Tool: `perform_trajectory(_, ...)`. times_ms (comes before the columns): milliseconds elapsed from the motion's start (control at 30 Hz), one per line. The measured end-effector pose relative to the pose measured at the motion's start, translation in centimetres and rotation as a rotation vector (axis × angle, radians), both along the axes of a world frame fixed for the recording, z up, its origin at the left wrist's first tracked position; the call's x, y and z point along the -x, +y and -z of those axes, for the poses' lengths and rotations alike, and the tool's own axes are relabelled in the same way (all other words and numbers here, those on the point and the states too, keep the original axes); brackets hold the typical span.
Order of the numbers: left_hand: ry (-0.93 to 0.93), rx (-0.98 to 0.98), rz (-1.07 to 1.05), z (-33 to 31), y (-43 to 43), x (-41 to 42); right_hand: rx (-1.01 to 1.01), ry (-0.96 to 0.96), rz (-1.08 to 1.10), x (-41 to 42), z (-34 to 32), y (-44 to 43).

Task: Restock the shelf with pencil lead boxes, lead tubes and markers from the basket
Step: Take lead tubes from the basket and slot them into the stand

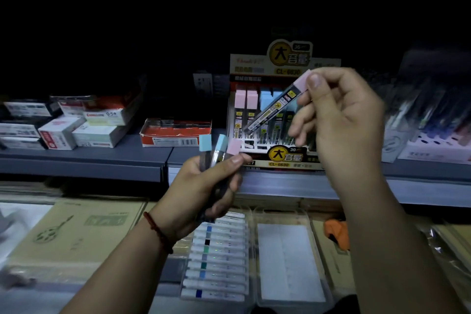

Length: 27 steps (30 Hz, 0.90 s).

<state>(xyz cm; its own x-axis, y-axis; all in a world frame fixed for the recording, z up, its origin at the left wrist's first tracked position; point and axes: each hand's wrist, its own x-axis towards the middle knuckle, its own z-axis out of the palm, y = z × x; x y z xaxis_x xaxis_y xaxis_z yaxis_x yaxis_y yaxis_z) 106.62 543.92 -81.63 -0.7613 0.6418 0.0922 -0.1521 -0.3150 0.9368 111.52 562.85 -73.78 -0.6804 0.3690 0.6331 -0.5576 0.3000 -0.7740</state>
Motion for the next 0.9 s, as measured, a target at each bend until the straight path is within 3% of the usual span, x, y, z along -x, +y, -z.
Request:
perform_trajectory(233, -0.033, -0.032, 0.002, 0.0, -1.4, 0.5, -0.236, -0.073, 0.034, 1.8, 1.4, -1.3)
perform_trajectory(567, 0.011, -0.034, -0.224, -0.6, -2.0, 0.6, -0.434, -0.133, -0.021, 2.0, -0.4, -1.6)
perform_trajectory(733, 0.016, -0.075, -0.288, -0.7, -1.7, 0.4, -0.457, -0.142, -0.045, 2.2, -0.7, -2.3)
perform_trajectory(900, 0.086, 0.013, -0.353, -0.2, -1.5, 0.5, -0.489, -0.208, -0.056, 1.8, -0.9, -1.4)
